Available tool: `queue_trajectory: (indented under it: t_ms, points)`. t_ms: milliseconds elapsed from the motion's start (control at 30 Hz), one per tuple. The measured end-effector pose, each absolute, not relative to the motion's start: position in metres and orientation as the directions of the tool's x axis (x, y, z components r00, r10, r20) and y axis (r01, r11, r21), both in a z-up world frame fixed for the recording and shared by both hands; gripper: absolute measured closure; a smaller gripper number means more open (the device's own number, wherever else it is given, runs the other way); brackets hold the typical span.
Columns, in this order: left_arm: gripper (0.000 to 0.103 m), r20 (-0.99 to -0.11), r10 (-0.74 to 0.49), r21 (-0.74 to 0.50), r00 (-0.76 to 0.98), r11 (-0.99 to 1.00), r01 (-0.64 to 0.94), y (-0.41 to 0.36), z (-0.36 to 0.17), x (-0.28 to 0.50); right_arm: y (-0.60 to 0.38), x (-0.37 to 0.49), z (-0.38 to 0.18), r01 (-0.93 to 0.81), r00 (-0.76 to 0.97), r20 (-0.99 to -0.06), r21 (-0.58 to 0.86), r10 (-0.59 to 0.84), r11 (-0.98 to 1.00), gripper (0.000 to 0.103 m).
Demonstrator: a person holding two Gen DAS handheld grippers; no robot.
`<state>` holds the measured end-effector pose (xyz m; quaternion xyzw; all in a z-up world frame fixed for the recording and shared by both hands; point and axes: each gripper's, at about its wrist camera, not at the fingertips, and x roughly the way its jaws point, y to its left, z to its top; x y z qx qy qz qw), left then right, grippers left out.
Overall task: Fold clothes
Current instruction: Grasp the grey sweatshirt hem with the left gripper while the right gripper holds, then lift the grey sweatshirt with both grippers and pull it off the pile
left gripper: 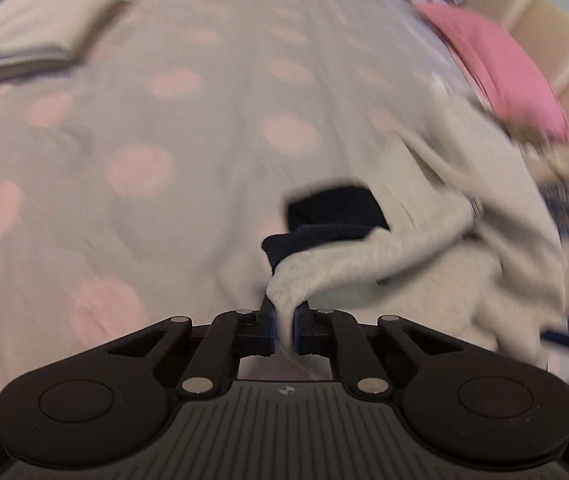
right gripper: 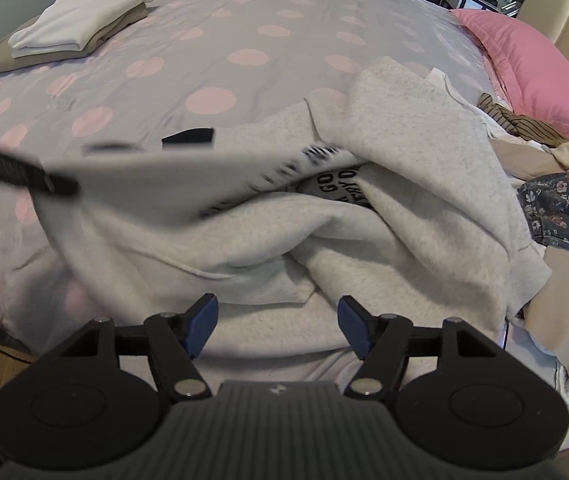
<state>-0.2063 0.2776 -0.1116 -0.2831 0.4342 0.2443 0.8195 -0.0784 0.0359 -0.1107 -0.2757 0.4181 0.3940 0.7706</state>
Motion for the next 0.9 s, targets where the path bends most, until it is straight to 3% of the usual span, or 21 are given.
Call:
queue_trajectory:
  t_ms: [267, 467, 767, 900]
  points:
    - [0.096, -0.796, 0.337, -0.135, 0.503, 0.711, -0.69, 0.334, -0.058, -0.224, 0.042, -0.077, -0.103, -0.861, 0.349, -0.852, -0.126, 0.391, 0.493, 0.033]
    - [0.097, -0.774, 0.489, -0.003, 0.403, 0.633, -0.774, 0.386, -0.032, -0.255, 0.053, -0.081, -0.105, -0.87, 0.325, -0.853, -0.102, 0.408, 0.482, 0.033]
    - [0.096, -0.795, 0.539, 0.166, 0.279, 0.636, -0.753, 0.402, -0.079, -0.251, 0.097, -0.081, -0.114, -0.893, 0.321, -0.847, -0.121, 0.424, 0.434, 0.025]
    - [0.096, -0.813, 0.518, 0.154, 0.267, 0.633, -0.759, 0.402, -0.103, -0.252, 0.12, -0.07, -0.12, -0.896, 0.337, -0.846, -0.152, 0.413, 0.418, 0.02]
